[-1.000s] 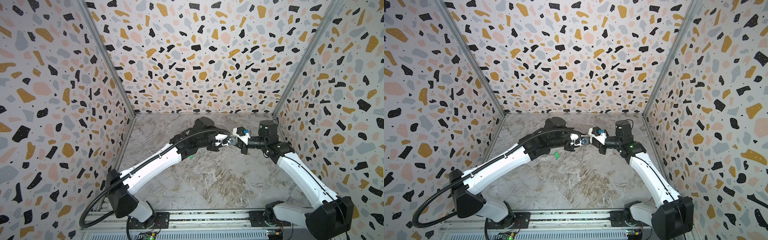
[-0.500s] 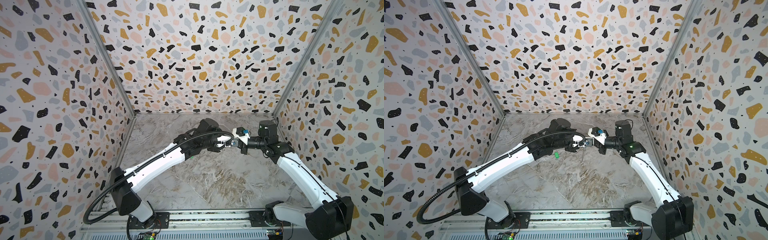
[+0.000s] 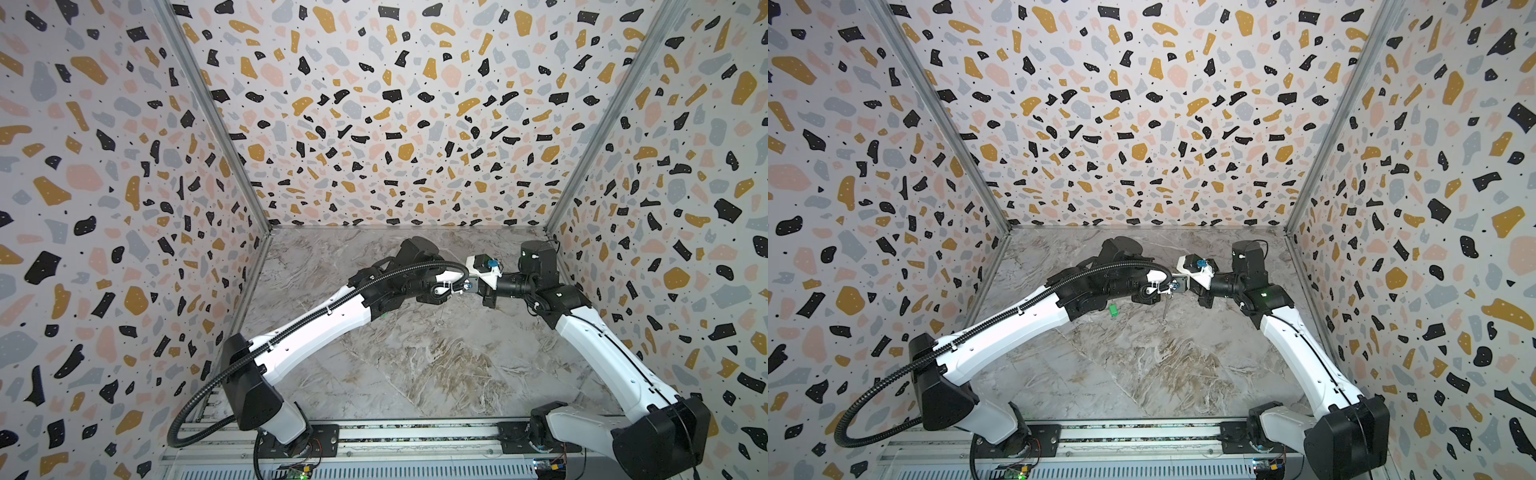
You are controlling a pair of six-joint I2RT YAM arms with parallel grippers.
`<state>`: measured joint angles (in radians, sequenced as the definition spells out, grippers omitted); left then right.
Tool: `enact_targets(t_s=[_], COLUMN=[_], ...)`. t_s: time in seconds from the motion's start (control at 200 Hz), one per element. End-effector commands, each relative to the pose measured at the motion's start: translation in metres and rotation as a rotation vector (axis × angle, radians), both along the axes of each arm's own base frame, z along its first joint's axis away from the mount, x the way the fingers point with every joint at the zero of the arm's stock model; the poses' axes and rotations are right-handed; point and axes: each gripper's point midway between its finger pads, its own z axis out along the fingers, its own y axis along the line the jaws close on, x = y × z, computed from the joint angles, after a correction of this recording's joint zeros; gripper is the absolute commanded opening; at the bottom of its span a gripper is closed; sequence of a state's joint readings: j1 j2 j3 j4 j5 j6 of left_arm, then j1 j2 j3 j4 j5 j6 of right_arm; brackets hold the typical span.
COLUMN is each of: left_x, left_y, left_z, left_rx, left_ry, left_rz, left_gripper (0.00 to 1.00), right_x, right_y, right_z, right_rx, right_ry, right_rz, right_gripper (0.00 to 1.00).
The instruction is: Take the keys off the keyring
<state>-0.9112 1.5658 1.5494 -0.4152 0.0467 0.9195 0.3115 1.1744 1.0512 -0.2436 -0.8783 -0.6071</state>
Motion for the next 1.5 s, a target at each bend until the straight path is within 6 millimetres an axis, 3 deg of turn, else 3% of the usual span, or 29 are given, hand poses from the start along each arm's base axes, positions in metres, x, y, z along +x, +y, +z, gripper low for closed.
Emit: enact_targets(t_s=[0.0, 0.14, 0.25, 0.446, 0.741, 0.996, 1.497], left_x=[-0.001, 0.003, 0.004, 0.003, 0.0, -0.001, -0.005], left_y=[-0.002, 0.005, 0.011, 0.017, 0.022, 0.016, 0.014], left_z=[0.012, 0.024, 0.04, 0.056, 0.071, 0.078, 0.078], left_rx=[-0.057, -0.165, -0.298, -0.454, -0.598, -0.652, -0.686], left_ry=[0.019, 0.086, 0.144, 0.227, 0.307, 0.343, 0.381], left_rz=[-0.009, -0.028, -0.058, -0.101, -0.177, -0.218, -0.244], left_gripper=[0.0, 0.0, 0.0, 0.0, 0.0, 0.0, 0.0], right_x=[-0.018, -0.009, 0.001, 0.013, 0.022, 0.01, 0.015], right_y=[0.002, -0.012, -0.029, -0.042, -0.035, -0.019, -0.014], right_z=[0.039, 0.041, 0.036, 0.027, 0.027, 0.035, 0.06], right_rx=[0.08, 0.055, 0.01, -0.023, 0.0, 0.04, 0.155], right_ry=[-0.122, -0.187, -0.252, -0.314, -0.362, -0.381, -0.36], right_rz=[0.06, -0.026, -0.132, -0.237, -0.251, -0.185, -0.207], right_gripper=[0.11, 0.3, 0.36, 0.38, 0.42, 0.45, 0.4])
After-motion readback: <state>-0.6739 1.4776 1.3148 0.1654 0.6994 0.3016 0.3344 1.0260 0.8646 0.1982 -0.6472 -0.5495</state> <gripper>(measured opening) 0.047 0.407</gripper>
